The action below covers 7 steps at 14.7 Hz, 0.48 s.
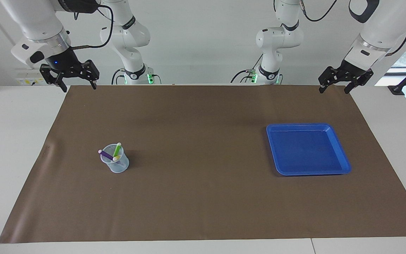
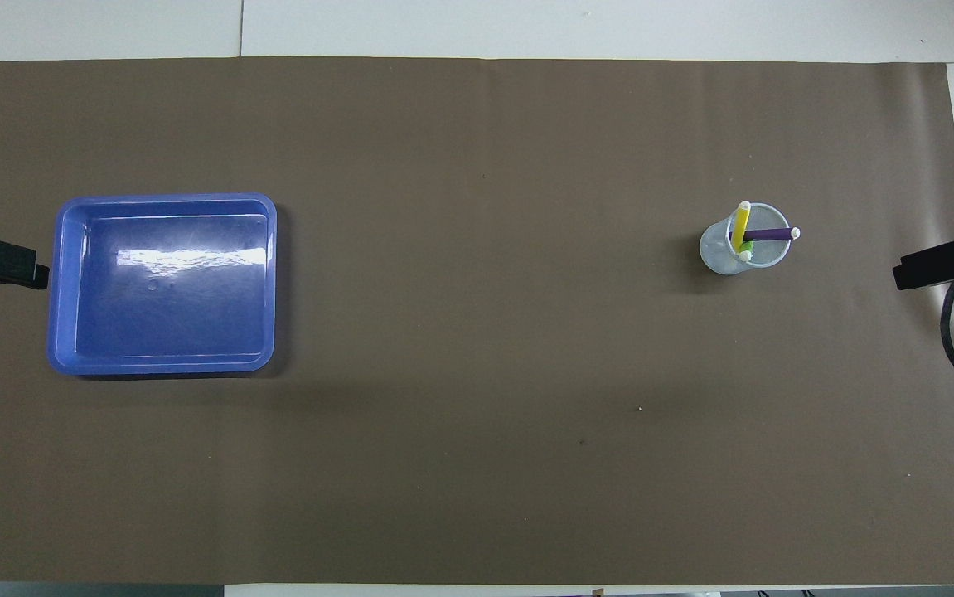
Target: Transfer and insert pens with both arms
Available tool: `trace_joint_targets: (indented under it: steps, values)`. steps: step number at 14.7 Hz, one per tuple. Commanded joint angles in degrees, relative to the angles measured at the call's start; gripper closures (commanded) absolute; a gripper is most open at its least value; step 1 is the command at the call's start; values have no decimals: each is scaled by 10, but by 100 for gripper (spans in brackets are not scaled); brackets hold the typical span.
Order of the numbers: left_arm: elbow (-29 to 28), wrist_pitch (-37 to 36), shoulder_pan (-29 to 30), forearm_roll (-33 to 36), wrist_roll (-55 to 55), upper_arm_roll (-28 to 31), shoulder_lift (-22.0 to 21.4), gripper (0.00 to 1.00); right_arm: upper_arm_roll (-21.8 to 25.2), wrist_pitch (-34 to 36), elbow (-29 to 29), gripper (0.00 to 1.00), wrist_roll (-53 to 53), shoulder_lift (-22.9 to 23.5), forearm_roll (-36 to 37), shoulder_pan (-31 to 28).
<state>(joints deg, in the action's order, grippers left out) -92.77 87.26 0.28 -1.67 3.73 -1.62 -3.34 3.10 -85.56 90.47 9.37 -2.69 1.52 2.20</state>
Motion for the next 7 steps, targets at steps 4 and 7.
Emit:
trace_joint_targets:
  steps: [4,7]
  values:
    - [-16,13,2,10,10,0,-12,0,-5,9,-12,0,-15,11,1,3]
    - [-16,13,2,10,10,0,-12,0,-5,10,-13,0,-15,10,2,3]
